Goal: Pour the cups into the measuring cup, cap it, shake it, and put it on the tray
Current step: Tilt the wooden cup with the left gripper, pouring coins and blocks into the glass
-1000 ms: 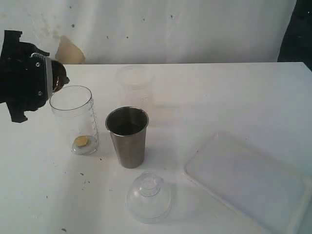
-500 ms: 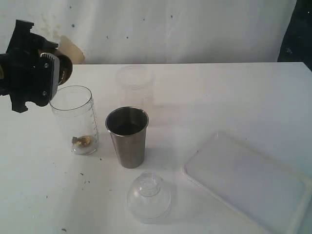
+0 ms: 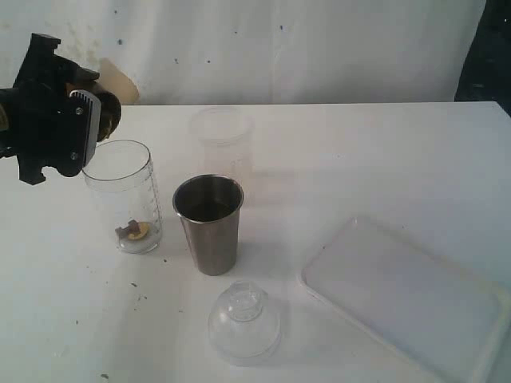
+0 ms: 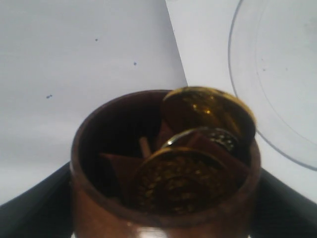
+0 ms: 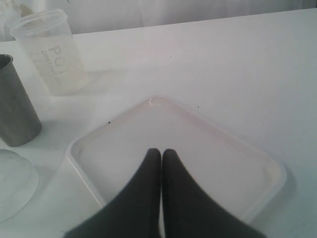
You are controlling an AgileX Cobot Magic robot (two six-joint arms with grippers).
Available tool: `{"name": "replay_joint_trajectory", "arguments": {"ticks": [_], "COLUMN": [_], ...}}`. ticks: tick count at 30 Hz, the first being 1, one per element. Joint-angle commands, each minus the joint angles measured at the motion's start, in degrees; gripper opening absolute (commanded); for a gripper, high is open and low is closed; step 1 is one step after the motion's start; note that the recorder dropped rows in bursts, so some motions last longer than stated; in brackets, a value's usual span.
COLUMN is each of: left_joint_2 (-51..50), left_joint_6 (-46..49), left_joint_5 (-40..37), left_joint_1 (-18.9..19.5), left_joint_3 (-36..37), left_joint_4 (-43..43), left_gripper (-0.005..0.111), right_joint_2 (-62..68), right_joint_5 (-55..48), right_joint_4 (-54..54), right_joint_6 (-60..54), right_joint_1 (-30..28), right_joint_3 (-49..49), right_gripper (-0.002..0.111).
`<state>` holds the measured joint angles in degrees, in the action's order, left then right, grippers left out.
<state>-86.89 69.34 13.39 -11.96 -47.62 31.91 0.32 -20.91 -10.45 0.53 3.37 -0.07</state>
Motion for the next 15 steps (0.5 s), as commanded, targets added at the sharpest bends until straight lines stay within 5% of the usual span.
{"name": "replay_joint_trajectory", "arguments": {"ticks": [1,15], "left_joint_2": [0.24,0.24], "left_joint_6": [-0.06,10.68], "left_joint_5": [1.62,1.45], "left_joint_1": [-0.15,-0.15], "left_joint_3": [-0.42,-0.42], "left_joint_4": [-0.31,-0.31], "left_gripper": [0.000,0.000], "right_joint_2": [-0.32,-0.32], "right_joint_5": [0.79,0.79], "right_joint_4": [-0.11,-0.11], "right_joint_6": [-0.53,-0.53], "right_joint_1": [0.21,0.21], "right_joint_3": [0.07,0.07], "right_gripper": [0.000,0.000]}}
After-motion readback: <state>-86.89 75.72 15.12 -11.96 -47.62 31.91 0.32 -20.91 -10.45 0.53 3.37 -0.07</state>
